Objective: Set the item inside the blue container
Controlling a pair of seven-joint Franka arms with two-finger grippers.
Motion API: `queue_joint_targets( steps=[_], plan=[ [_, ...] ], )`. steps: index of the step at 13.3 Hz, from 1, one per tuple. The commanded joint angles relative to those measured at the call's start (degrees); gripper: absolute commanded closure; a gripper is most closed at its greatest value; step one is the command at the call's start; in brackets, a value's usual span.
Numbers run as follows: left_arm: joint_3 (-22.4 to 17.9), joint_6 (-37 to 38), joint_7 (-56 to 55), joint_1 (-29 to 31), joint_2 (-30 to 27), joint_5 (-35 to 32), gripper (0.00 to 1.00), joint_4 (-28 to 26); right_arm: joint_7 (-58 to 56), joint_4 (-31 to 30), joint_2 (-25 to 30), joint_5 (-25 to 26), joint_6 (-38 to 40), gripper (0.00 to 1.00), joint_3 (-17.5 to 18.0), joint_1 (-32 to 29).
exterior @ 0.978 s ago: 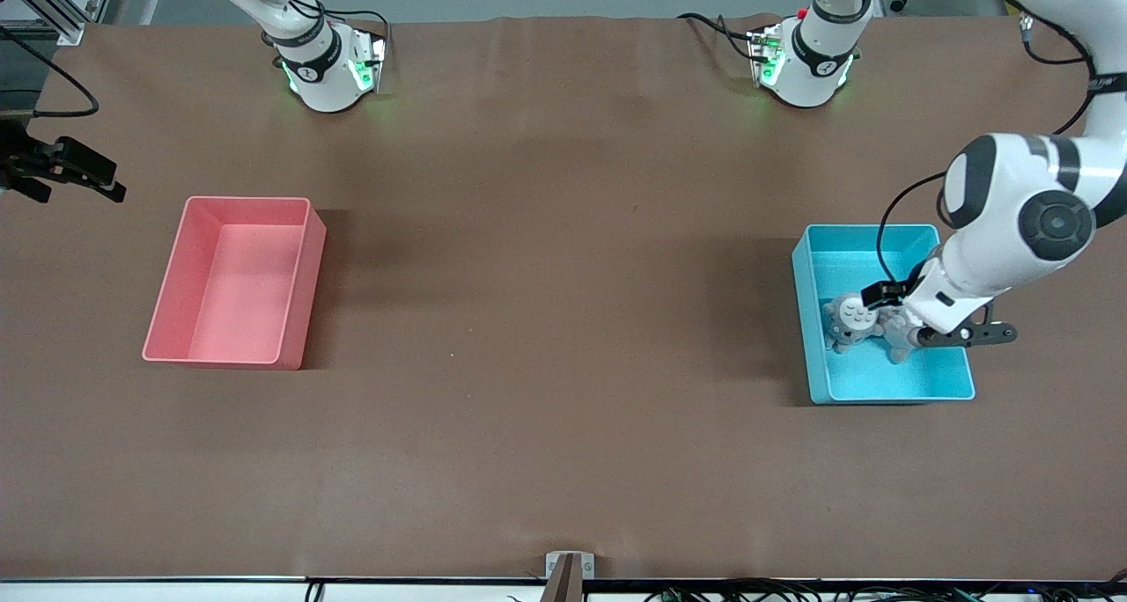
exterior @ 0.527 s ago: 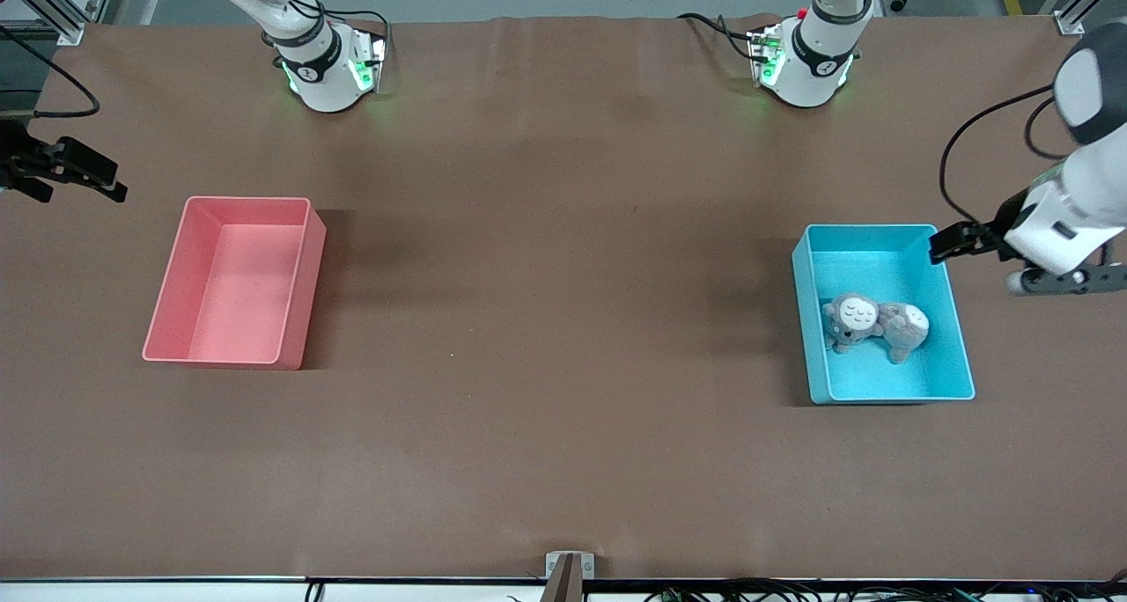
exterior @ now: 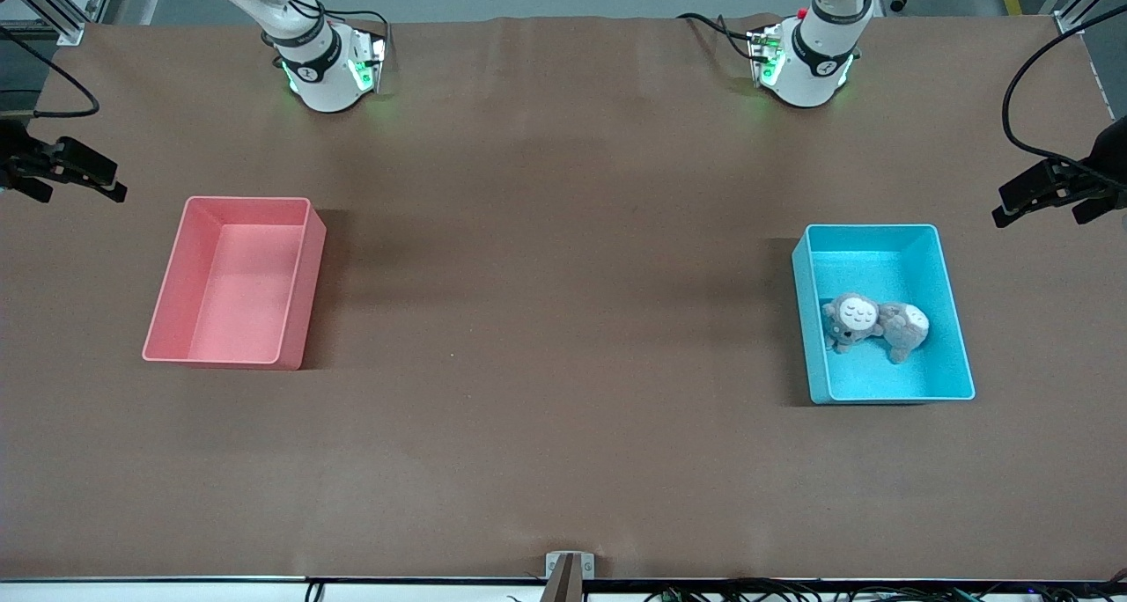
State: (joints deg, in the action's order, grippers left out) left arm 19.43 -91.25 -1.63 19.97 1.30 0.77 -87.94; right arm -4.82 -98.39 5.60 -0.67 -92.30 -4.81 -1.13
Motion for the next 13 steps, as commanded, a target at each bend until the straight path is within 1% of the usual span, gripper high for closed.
queue_joint_targets(
  steps=[1,2,3,5,6,7,8,13],
  plan=[
    [0.00,1.95,0.40,0.16,-0.16,0.99,0.00,1.72,-0.63,-1.36,1.51,-0.65,-0.16,0.00,0.24,-0.45],
    [-1.13,1.95,0.66,-0.63,-0.24,0.99,0.00,1.72,-0.63,-1.36,1.51,-0.65,-0.07,0.00,0.15,-0.45],
    [-3.84,1.95,0.66,-3.51,-0.24,0.99,0.00,1.72,-0.63,-1.36,1.60,-0.65,-0.07,0.00,0.24,-0.45],
    [-14.54,2.04,0.66,-13.76,-0.85,1.08,0.00,1.54,-0.63,-1.36,1.60,-0.65,-0.07,0.00,0.24,-0.36],
    [-18.33,2.04,0.66,-17.73,-1.03,1.08,0.00,1.37,-0.63,-1.36,1.60,-0.65,-0.07,0.00,0.24,-0.36],
    [-21.16,2.04,0.66,-20.64,-1.12,0.99,0.00,1.28,-0.63,-1.36,1.60,-0.65,-0.07,0.00,0.24,-0.36],
    [-21.71,1.95,0.66,-21.11,-1.12,0.99,0.00,1.37,-0.63,-1.36,1.60,-0.65,-0.07,0.00,0.24,-0.45],
    [-21.45,1.95,0.58,-20.67,-2.00,0.99,0.00,1.37,-0.63,-1.36,1.51,-0.65,-0.07,0.00,0.24,-0.54]
  ],
)
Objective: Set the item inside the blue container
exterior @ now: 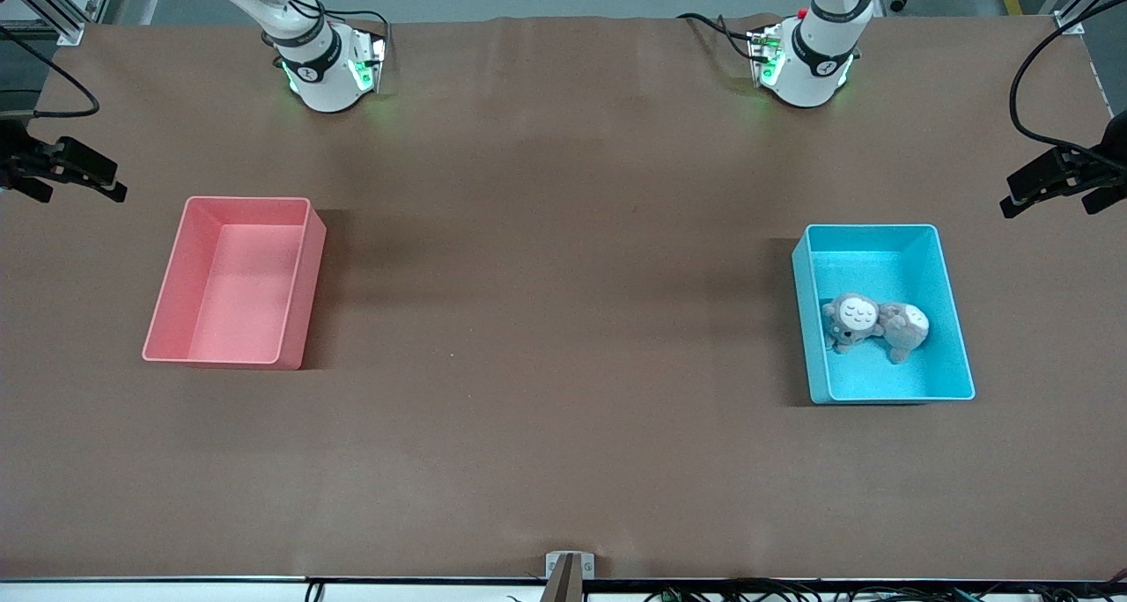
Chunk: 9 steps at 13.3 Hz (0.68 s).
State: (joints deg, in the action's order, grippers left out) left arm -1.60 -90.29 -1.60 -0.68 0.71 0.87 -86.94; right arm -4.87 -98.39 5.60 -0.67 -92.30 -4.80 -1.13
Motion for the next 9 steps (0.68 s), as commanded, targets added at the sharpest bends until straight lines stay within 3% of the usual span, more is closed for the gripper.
queue_joint_targets(
  steps=[1,9],
  plan=[
    [-0.51,1.00,0.46,-0.03,-1.50,0.88,0.00,0.28,-0.58,-1.36,1.51,-0.65,-0.07,0.00,0.23,-0.54],
    [-0.25,0.03,-0.15,-0.20,-0.89,0.53,0.00,0.37,-0.58,-1.45,1.51,-0.65,0.10,0.00,0.23,-0.45]
  ],
)
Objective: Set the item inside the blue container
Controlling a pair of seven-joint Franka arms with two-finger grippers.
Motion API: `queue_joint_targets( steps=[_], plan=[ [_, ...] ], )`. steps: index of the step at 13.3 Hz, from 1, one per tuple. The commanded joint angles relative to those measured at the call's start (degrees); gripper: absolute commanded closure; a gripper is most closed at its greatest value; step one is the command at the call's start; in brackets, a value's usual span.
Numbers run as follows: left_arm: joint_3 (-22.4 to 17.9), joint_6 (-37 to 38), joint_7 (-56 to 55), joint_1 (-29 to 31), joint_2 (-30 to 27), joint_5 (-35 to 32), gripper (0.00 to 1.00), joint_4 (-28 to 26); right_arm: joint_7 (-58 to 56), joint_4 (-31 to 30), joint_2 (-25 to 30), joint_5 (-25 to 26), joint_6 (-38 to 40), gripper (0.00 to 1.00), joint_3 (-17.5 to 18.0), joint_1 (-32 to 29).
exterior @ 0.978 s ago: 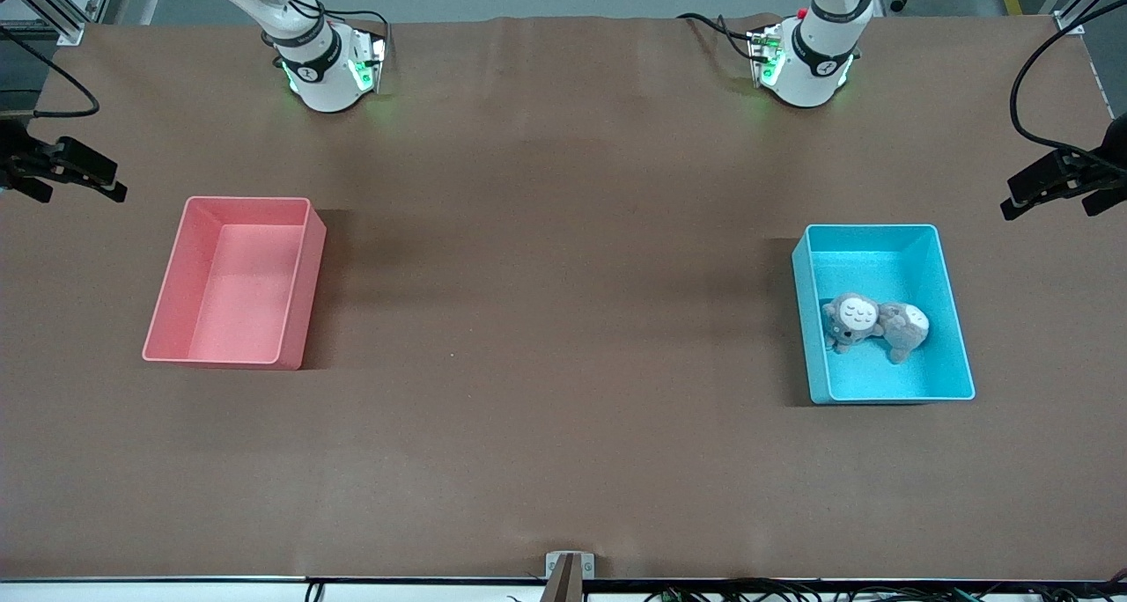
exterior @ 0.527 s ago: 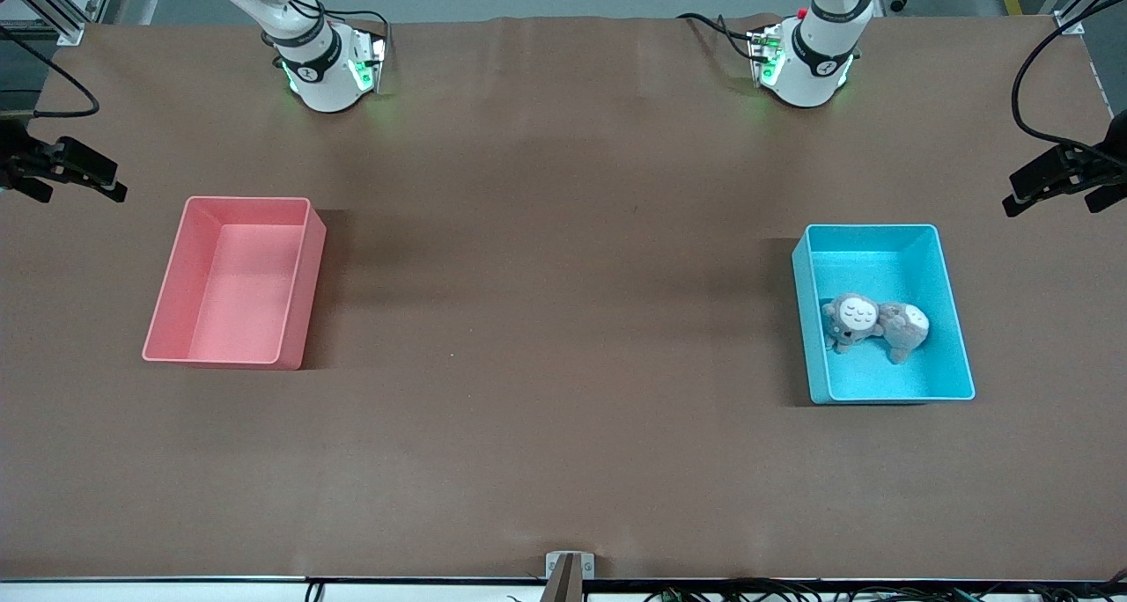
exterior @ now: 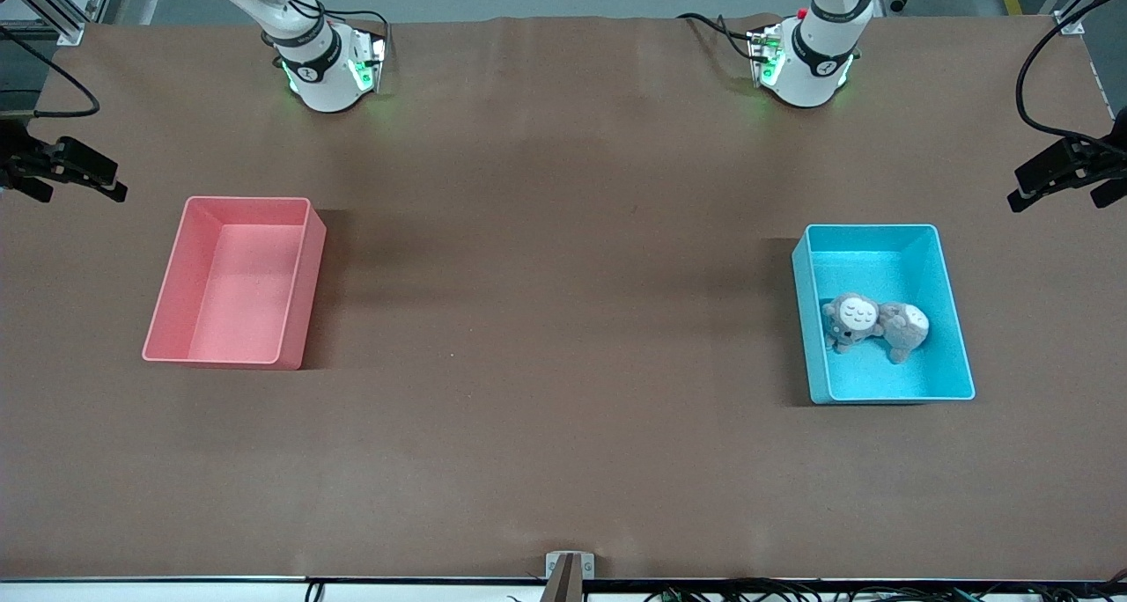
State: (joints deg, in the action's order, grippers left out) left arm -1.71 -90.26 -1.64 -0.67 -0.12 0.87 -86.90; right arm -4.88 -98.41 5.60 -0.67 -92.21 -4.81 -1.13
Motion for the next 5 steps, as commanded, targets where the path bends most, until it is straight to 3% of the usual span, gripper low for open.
queue_joint_targets(
  steps=[1,5],
  plan=[
    [-0.13,-0.01,-0.12,-0.21,0.03,0.62,0.00,0.33,-0.57,-1.43,1.51,-0.65,0.10,0.00,0.24,-0.45],
    [0.22,-0.01,-0.12,-0.74,-0.06,0.18,0.00,0.41,-0.75,-1.43,1.60,-0.65,0.81,0.00,0.24,-0.45]
  ],
)
